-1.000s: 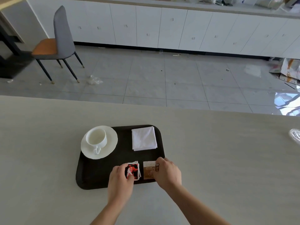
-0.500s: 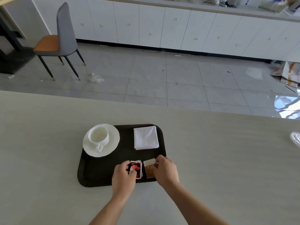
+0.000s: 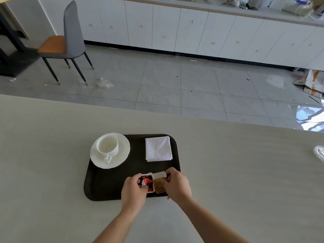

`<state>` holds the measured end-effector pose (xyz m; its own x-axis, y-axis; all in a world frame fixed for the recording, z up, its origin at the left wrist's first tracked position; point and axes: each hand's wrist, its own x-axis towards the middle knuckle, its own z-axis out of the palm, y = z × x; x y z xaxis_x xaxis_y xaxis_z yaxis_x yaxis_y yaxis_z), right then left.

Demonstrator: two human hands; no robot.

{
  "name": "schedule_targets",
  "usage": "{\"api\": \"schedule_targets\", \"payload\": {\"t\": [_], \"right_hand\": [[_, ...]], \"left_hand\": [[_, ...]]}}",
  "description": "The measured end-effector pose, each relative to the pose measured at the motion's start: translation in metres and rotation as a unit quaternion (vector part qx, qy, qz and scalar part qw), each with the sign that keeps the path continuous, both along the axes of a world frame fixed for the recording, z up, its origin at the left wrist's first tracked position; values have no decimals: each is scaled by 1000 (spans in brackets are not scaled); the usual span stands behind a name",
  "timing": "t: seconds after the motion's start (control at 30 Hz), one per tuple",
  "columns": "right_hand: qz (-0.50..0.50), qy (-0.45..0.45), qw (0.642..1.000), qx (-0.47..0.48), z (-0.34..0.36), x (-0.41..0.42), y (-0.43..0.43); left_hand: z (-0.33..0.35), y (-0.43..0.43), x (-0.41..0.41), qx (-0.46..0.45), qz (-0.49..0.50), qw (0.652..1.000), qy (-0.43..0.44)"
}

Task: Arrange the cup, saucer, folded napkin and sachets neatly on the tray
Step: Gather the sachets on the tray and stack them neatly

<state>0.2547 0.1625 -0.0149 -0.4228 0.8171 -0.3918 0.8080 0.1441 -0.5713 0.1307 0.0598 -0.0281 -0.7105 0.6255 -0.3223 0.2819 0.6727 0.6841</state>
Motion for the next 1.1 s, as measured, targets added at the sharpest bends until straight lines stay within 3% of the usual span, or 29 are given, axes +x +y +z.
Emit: {"api": "schedule_targets", "payload": {"t": [0.4,0.73,0.83,0.97,1.1], "right_hand": [[134,-70,985,78,1,0,10],[128,-81,983,102,-1,1,13],[164,-63,969,174,-2,-7,13],[289,-55,929,226,-7,-26,9],[286,-54,926,240,-12,-31,9]], "left_hand": [[-2,7,-5,-17,-39,998,45],[-2,13,-5,-19,-15,997,72],[-2,11,-3,-16,-3,997,78],[-2,7,-2,-18,5,998,67],[0,7,-2,-15,10,998,61]]}}
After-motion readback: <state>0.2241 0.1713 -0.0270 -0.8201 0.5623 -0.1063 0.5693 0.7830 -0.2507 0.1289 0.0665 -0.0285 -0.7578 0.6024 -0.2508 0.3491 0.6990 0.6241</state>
